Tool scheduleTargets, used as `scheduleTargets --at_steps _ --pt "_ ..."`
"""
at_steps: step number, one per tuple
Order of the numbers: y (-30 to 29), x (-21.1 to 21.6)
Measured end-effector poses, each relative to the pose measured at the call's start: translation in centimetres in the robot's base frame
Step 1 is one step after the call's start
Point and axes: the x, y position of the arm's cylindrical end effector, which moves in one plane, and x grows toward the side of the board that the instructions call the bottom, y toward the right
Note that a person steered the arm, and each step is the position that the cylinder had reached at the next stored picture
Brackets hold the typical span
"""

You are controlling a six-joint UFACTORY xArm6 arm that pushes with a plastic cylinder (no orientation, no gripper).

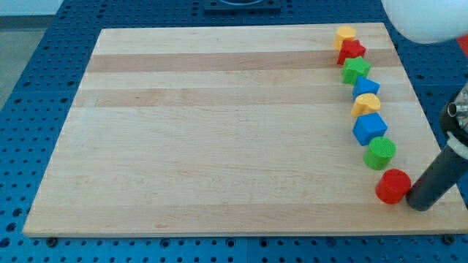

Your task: Push the red circle left a bit

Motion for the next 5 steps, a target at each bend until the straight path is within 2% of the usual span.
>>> scheduleTargets --at_steps 4,5 --pt "-1.1 -0.2" --pt "0.4 -0.2"
